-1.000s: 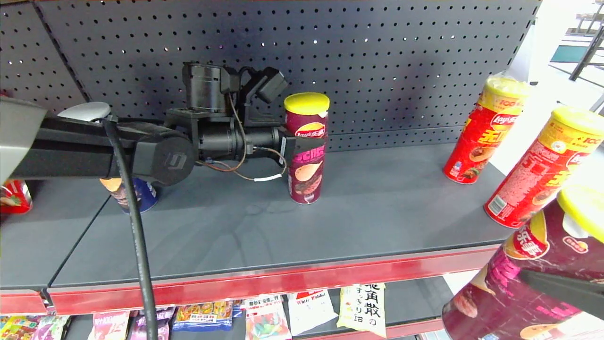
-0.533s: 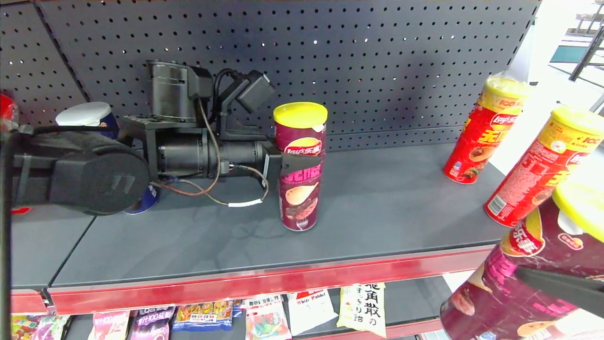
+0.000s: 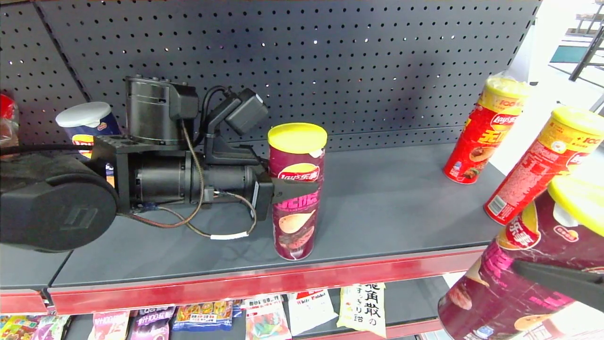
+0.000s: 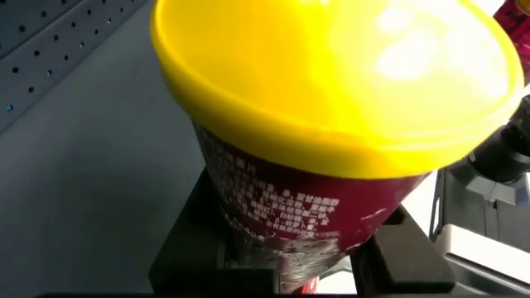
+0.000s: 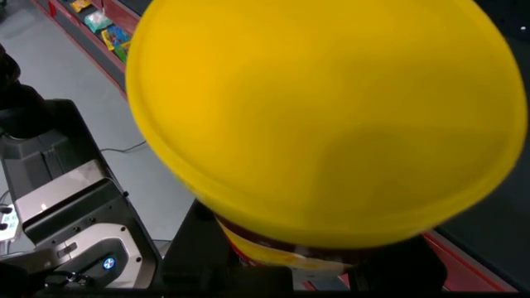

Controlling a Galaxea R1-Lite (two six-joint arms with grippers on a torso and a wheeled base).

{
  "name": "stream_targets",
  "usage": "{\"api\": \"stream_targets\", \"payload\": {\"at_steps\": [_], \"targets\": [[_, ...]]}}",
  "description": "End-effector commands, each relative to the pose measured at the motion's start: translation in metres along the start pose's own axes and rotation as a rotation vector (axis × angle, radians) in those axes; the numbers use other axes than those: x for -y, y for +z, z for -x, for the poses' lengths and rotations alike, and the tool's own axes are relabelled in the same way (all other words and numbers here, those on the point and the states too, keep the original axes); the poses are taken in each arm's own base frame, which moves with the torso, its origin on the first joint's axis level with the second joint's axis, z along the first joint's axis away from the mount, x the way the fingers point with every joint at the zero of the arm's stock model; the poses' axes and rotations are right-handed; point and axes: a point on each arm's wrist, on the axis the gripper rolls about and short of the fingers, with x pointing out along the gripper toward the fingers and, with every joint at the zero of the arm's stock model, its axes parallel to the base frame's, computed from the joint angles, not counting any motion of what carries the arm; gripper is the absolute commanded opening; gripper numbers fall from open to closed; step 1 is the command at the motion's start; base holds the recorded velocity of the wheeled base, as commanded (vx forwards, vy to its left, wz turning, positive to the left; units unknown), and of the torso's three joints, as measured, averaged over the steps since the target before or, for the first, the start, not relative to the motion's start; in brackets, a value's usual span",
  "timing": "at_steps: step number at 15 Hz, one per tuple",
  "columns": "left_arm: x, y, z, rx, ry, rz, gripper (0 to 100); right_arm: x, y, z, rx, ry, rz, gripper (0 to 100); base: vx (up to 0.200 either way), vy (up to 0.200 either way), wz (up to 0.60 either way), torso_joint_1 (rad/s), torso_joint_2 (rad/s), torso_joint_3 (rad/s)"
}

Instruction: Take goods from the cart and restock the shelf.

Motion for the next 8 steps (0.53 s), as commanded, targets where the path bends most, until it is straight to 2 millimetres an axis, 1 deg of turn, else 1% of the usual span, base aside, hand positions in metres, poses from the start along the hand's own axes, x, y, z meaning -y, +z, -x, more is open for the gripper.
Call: {"api": "stream_targets", "payload": {"at_steps": [1, 4, 8], "targets": [[0.002, 0.0014, 0.0026, 0.005, -0.001, -0.005, 0, 0.0001, -0.0001, -0.0004, -0.001, 0.001, 0.0, 0, 0.0, 0.0, 0.0, 0.0, 0.0, 0.0], [0.0073, 0.0017, 0.0036, 0.006, -0.014, -0.005, 0, 0.0002, 0.0016, 0.0, 0.004, 0.001, 0.003, 0, 0.0, 0.0, 0.0, 0.0, 0.0, 0.0], [0.0099, -0.0038, 0.0048, -0.009, -0.019, 0.005, 0, 0.0, 0.0022, 0.0004, 0.007, 0.0, 0.004, 0, 0.0, 0.0, 0.0, 0.0, 0.0, 0.0]]}}
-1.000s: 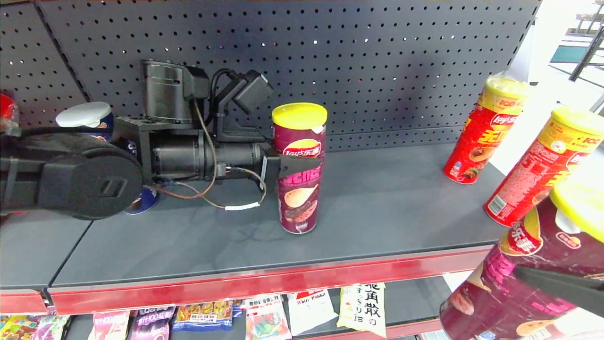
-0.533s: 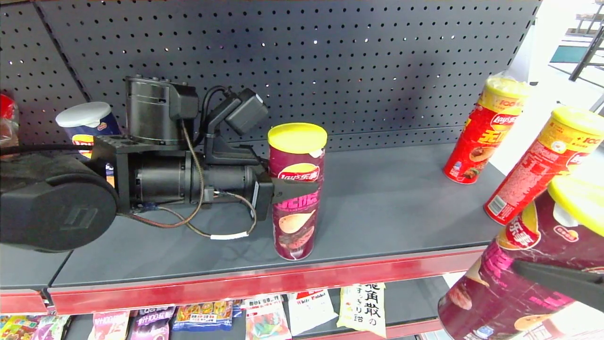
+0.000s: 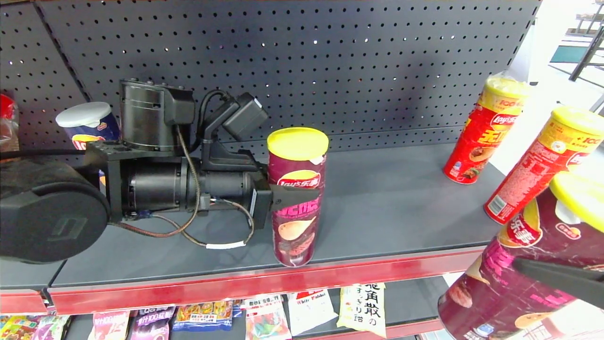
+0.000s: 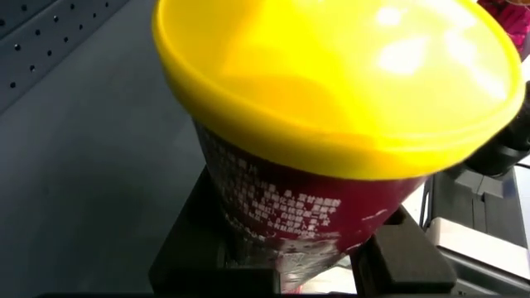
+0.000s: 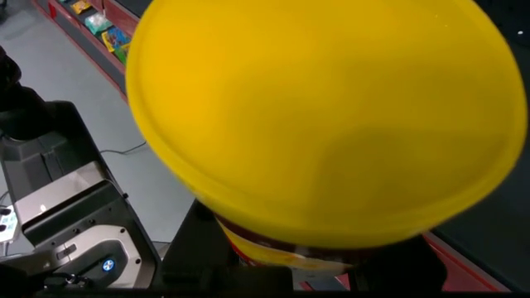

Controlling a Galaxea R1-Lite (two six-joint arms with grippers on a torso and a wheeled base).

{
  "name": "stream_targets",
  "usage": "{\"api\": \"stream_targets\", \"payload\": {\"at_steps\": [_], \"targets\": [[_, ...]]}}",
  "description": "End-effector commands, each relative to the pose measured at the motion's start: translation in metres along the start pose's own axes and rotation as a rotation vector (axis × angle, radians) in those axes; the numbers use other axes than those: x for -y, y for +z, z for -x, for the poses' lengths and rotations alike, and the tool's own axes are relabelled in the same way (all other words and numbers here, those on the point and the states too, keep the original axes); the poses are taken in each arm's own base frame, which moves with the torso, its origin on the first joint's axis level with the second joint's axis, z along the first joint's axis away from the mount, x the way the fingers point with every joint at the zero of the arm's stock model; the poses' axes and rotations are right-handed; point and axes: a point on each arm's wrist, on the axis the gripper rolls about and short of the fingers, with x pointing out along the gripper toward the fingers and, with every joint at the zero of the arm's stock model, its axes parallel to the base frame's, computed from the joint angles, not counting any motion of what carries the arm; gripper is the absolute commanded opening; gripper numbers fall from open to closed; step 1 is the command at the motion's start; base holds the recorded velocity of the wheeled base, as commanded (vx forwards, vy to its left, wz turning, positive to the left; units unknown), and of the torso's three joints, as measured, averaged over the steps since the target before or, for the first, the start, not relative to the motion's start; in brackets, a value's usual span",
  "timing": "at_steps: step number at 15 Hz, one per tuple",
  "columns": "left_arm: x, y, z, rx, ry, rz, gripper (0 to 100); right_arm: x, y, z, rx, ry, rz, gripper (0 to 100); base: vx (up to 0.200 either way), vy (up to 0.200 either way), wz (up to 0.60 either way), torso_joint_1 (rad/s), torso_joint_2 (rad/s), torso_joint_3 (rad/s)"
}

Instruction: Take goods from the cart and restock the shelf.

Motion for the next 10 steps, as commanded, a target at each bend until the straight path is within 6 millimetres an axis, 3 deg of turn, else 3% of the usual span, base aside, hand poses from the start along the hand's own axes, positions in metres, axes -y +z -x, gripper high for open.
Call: {"api": "stream_targets", "payload": {"at_steps": [1, 5, 6, 10], "targets": [[0.002, -0.003, 0.002, -0.007, -0.001, 0.005, 0, 0.0, 0.001, 0.0, 0.002, 0.001, 0.001, 0, 0.0, 0.0, 0.0, 0.0, 0.0, 0.0], [0.004, -0.01, 0.004, 0.007, 0.005, -0.005, 0, 0.001, 0.004, -0.001, 0.006, 0.0, 0.004, 0, 0.0, 0.0, 0.0, 0.0, 0.0, 0.0], [0.004, -0.011, 0.004, 0.014, 0.007, -0.011, 100, 0.003, 0.006, -0.003, 0.005, 0.0, 0.003, 0, 0.0, 0.0, 0.0, 0.0, 0.0, 0.0], [0.008, -0.012, 0.009, 0.021, 0.008, -0.009, 100, 0.02, 0.033, -0.027, 0.007, 0.006, 0.006, 0, 0.0, 0.0, 0.0, 0.0, 0.0, 0.0]]}}
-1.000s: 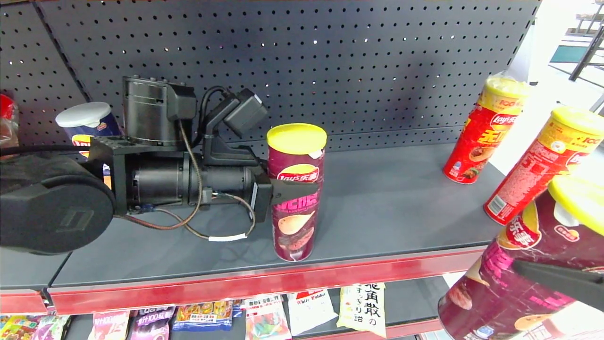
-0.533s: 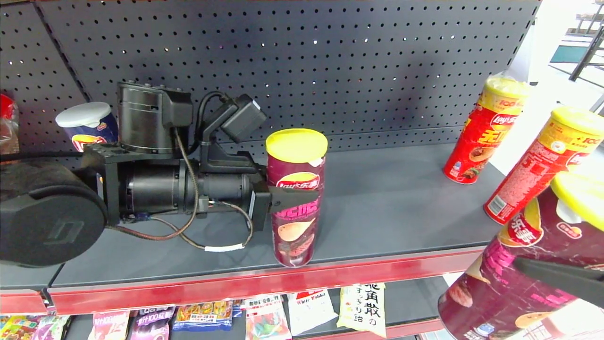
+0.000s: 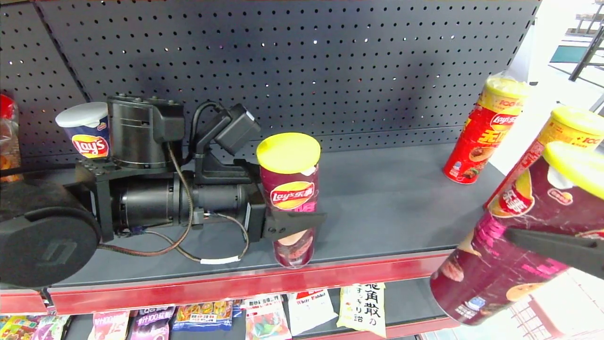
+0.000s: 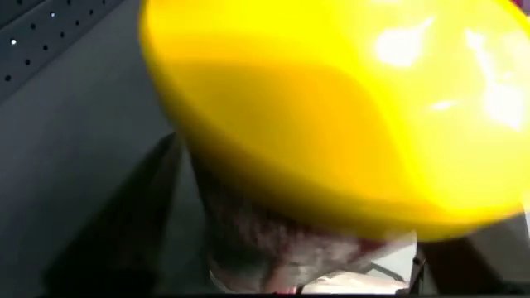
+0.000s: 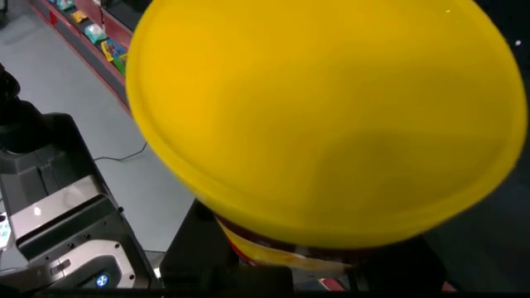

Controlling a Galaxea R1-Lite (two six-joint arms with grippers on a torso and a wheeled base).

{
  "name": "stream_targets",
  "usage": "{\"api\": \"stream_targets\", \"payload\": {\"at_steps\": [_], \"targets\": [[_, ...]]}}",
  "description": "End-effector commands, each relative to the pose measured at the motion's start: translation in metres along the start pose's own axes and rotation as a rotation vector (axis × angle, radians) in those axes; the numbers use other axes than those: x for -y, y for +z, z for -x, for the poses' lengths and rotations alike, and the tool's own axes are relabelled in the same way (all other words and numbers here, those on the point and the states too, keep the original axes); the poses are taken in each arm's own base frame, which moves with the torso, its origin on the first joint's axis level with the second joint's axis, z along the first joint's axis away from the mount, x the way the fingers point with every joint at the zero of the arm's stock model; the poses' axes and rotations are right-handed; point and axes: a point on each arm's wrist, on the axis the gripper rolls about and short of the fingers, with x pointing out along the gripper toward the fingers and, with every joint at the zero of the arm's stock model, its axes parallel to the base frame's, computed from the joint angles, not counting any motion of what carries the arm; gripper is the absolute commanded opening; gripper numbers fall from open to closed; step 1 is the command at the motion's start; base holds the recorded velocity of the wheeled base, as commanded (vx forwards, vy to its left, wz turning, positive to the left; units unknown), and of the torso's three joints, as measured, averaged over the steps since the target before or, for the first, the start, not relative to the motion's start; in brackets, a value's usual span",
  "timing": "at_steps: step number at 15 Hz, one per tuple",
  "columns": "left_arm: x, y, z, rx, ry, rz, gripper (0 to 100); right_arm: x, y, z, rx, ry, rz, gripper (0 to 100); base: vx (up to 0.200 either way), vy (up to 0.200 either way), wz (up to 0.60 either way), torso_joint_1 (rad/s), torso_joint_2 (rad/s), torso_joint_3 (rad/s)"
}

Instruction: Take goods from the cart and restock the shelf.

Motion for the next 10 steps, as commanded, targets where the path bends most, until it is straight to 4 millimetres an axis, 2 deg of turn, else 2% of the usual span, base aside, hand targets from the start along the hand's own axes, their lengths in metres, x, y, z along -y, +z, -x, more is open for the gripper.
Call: {"api": "stream_targets", "payload": {"at_steps": [1, 4, 6, 7, 8, 9, 10], "targets": [[0.005, -0.001, 0.008, 0.003, 0.003, 0.003, 100, 0.02, 0.017, -0.032, -0.03, 0.008, -0.012, 0, 0.0, 0.0, 0.0, 0.0, 0.0, 0.0], [0.014, -0.009, 0.02, -0.011, 0.01, 0.014, 100, 0.036, 0.034, -0.067, -0.044, 0.033, -0.013, 0, 0.0, 0.0, 0.0, 0.0, 0.0, 0.0], [0.018, -0.018, 0.038, -0.019, 0.034, 0.027, 100, 0.054, 0.047, -0.104, -0.051, 0.049, -0.014, 0, 0.0, 0.0, 0.0, 0.0, 0.0, 0.0], [0.019, -0.019, 0.042, -0.02, 0.039, 0.03, 100, 0.056, 0.051, -0.11, -0.046, 0.053, -0.01, 0, 0.0, 0.0, 0.0, 0.0, 0.0, 0.0], [0.023, -0.024, 0.051, -0.023, 0.045, 0.035, 100, 0.063, 0.058, -0.135, -0.044, 0.072, -0.004, 0, 0.0, 0.0, 0.0, 0.0, 0.0, 0.0], [0.024, -0.025, 0.054, -0.021, 0.046, 0.034, 100, 0.065, 0.059, -0.142, -0.044, 0.076, -0.003, 0, 0.0, 0.0, 0.0, 0.0, 0.0, 0.0], [0.03, -0.03, 0.061, -0.024, 0.047, 0.038, 100, 0.067, 0.062, -0.163, -0.046, 0.096, 0.001, 0, 0.0, 0.0, 0.0, 0.0, 0.0, 0.0]]}}
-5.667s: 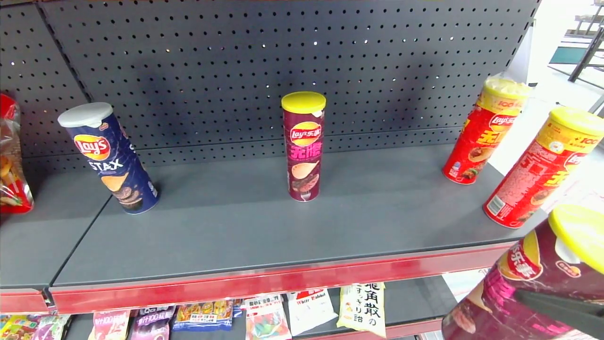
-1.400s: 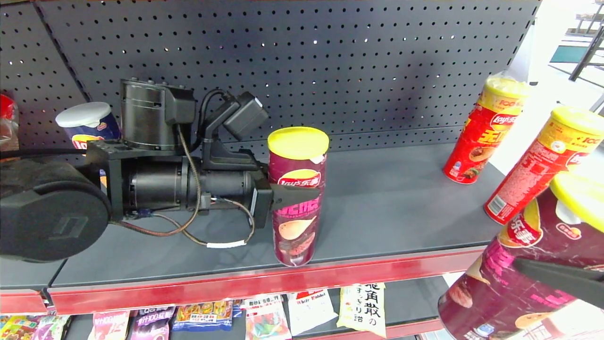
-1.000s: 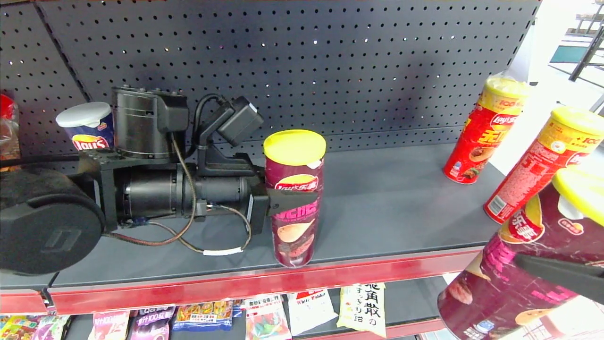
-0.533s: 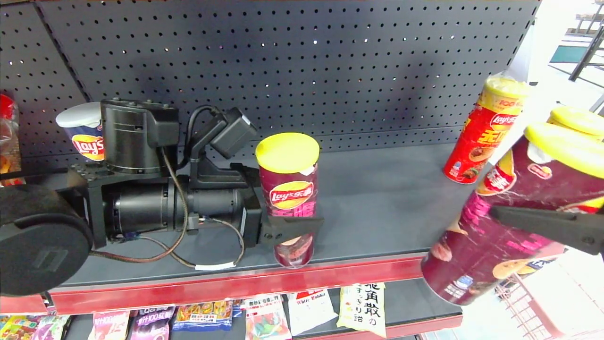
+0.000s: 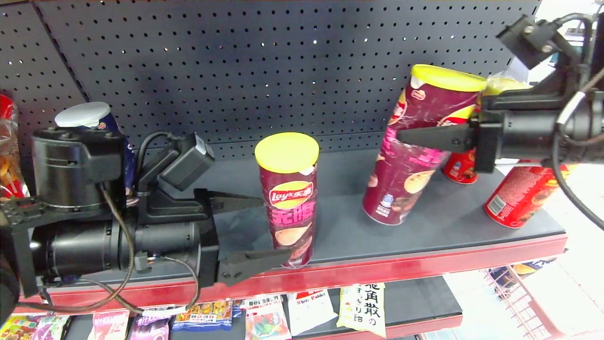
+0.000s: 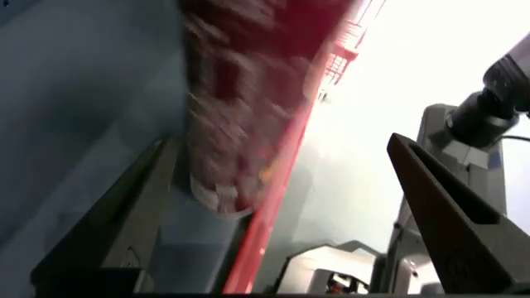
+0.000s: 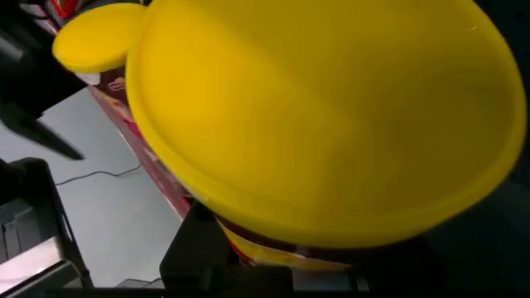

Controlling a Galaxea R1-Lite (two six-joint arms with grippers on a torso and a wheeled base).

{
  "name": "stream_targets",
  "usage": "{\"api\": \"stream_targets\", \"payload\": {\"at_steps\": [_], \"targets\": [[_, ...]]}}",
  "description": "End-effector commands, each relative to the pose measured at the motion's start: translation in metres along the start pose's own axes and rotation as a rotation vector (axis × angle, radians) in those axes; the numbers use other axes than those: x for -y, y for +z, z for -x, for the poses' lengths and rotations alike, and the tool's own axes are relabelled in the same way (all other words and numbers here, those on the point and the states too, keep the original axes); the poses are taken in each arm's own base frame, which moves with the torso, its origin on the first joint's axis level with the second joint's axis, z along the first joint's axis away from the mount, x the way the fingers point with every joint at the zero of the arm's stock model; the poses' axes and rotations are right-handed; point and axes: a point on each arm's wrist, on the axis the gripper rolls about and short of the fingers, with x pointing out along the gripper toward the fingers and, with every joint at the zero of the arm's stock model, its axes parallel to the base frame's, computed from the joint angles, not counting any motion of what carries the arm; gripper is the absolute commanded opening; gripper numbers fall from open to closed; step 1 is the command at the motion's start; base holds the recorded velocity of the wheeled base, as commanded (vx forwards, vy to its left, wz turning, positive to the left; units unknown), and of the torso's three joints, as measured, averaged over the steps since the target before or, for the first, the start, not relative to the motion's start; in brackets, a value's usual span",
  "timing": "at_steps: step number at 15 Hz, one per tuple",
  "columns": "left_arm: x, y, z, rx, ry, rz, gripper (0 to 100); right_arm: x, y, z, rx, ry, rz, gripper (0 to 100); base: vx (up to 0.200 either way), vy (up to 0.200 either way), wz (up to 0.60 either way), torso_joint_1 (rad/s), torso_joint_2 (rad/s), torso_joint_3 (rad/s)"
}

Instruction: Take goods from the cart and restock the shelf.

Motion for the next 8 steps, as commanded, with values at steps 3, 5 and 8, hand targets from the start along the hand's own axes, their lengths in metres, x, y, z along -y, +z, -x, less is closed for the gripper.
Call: {"api": "stream_targets", "payload": {"at_steps": [3, 5, 8], "targets": [[0.01, -0.013, 0.028, 0.008, 0.037, 0.008, 100, 0.017, 0.0, -0.082, -0.037, 0.07, -0.004, 0, 0.0, 0.0, 0.0, 0.0, 0.0, 0.0], [0.01, -0.02, 0.039, 0.007, 0.071, 0.02, 100, 0.019, 0.002, -0.099, -0.029, 0.083, 0.005, 0, 0.0, 0.0, 0.0, 0.0, 0.0, 0.0], [0.009, -0.022, 0.06, 0.04, 0.144, 0.019, 100, 0.019, 0.001, -0.122, -0.027, 0.107, 0.024, 0, 0.0, 0.0, 0.0, 0.0, 0.0, 0.0]]}}
